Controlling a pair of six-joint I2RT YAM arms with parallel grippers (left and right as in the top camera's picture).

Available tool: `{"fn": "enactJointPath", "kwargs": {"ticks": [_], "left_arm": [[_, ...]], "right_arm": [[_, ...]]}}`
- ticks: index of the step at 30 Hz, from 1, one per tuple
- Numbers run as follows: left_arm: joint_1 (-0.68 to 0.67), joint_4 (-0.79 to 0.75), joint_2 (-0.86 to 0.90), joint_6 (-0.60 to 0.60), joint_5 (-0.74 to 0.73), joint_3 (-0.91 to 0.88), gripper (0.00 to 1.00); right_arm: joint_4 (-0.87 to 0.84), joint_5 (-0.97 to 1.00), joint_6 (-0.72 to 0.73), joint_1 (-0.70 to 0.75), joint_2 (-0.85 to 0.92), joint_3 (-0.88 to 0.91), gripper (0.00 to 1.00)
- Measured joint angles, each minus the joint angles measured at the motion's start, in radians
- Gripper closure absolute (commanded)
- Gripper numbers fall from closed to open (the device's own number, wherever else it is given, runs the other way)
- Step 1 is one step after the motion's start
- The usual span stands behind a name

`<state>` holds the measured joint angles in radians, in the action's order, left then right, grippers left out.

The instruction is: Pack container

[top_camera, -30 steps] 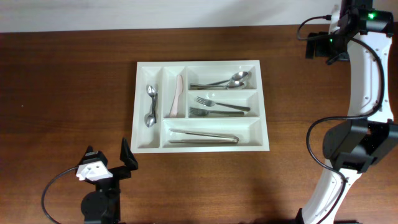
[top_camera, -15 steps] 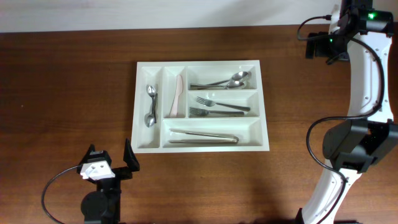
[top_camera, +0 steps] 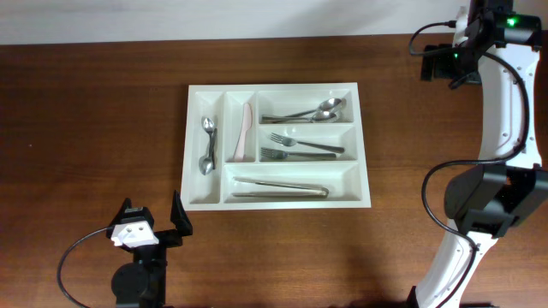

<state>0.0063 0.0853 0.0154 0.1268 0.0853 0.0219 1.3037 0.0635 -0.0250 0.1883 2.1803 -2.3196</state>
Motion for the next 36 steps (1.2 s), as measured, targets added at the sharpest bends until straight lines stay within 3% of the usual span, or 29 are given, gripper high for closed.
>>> {"fn": "enactJointPath", "kwargs": {"ticks": [14,21,27,36], "left_arm": [[0.0,0.0,0.0,0.0,0.0,0.0,0.01],[0.0,0.0,0.0,0.0,0.0,0.0,0.01],[0.0,0.0,-0.001,0.0,0.0,-0.001,0.01],[0.0,0.0,-0.001,0.0,0.0,-0.002,0.01]], "right_arm": [[0.0,0.01,0.0,-0.003,-0.026,0.013,0.01],[-0.002,0.035,0.0,-0.022,-0.278,0.11,0.01],[-0.105,0.049,-0.013,-0.145,-0.645,0.391,0.01],[-0.674,0.048,-0.029,-0.317,-1.071,1.045,0.01]]}}
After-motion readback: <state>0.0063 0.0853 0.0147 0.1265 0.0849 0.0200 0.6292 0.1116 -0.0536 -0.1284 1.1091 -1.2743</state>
